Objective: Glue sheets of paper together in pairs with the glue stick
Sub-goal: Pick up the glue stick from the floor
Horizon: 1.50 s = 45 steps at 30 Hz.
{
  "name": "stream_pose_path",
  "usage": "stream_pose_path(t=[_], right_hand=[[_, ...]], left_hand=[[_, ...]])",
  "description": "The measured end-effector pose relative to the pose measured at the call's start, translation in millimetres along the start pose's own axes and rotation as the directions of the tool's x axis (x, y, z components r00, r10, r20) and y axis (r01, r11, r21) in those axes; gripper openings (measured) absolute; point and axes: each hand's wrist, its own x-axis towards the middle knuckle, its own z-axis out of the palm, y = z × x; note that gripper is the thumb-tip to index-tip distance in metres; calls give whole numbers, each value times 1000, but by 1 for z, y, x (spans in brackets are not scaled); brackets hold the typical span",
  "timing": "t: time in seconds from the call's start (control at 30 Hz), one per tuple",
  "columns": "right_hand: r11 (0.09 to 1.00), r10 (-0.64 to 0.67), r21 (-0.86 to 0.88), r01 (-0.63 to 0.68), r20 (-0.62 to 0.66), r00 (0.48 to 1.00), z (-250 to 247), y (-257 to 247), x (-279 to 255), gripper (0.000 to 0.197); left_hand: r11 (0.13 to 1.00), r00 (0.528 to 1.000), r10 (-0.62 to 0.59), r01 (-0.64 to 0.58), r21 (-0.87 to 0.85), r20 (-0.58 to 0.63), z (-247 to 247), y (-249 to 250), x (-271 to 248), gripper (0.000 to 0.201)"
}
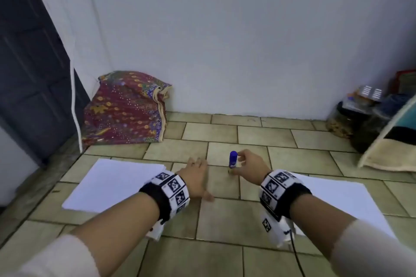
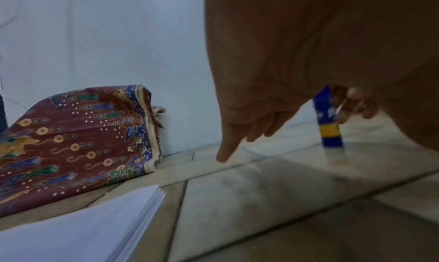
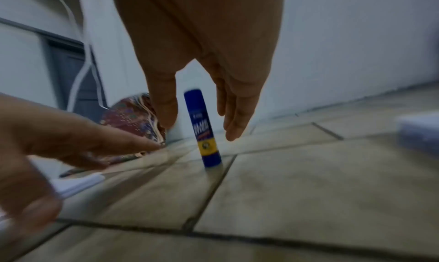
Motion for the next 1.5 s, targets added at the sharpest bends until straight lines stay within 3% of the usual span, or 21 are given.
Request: stream_pose_path(t=[0.17,0.23,0.4,0.5,0.57,0.67,0.7,0.73,0.77,0.83,0.87,0.93,1.0,1.07,1.13,1.27,1.33,1.37,1.4,1.47,1.5], right_hand=[[994,57,-96,-58,-12,998,24,-15,22,38],[997,47,-58,-49,-31,998,32,-16,25,30],[1000,-21,3,21,-43,999,37,-16,20,21],[990,-50,132,57,-52,997,33,-15,11,29],[968,-68,237,81,-63,996,27,-15,3,27],[950,-133,269,159,-115,984,11,-17,-18,28],[942,-161,279,188,-118,980,4,-18,-26,30],[931,-193,293,216,-104,976,-4,-20,-35,31],[920,-227,308,240,-80,971,-12,-21,-43,32],[905,-272,333,264,-22,962,-27,-24,-57,33],[903,-283,337,268,-5,959,-33,-26,-62,31],[913,-298,286,292,-24,954,-42,-30,-67,31],[930,-336,132,344,-77,939,-47,-32,-71,35],[929,-368,16,371,-91,925,-52,-33,-74,38],[924,-382,-20,381,-62,922,-54,-35,-76,38],[922,-387,-33,385,-64,920,-51,-39,-77,37],[924,-383,-59,378,-101,918,-46,-39,-76,30],[925,-378,-91,369,-121,918,-44,-39,-76,27],[925,-375,-125,359,-139,917,-42,-38,-76,26],[923,-376,-157,352,-160,913,-39,-36,-74,25],[921,-379,-159,355,-162,911,-39,-35,-74,24]], left_hand=[[991,988,-111,102,91,104,7,9,14,121],[986,984,-132,119,117,117,8,11,17,122],[984,985,-136,123,128,103,12,8,24,124],[986,989,-114,101,134,90,13,5,21,121],[991,995,-74,65,114,69,7,3,17,107],[988,990,63,-80,-131,-129,-11,-5,8,49],[934,968,97,-168,-315,-230,-19,-5,3,39],[817,932,117,-286,-501,-342,-27,-3,-4,33],[712,876,159,-422,-561,-456,-36,1,-10,28],[627,734,305,-635,-452,-607,-52,11,-22,19],[631,675,381,-690,-356,-632,-57,15,-25,18],[672,599,449,-715,-191,-663,-62,24,-27,24],[653,555,427,-735,-181,-714,-65,27,-27,29],[635,545,421,-748,-194,-725,-64,29,-26,30],[636,548,439,-749,-185,-712,-63,31,-24,26],[627,506,416,-762,-164,-756,-60,38,-28,30],[669,546,339,-712,-212,-766,-59,43,-29,37],[689,604,291,-670,-275,-742,-59,46,-28,42],[691,696,235,-610,-387,-678,-62,49,-29,48],[598,865,180,-474,-646,-468,-67,52,-34,50],[559,893,202,-442,-702,-401,-69,50,-36,49]])
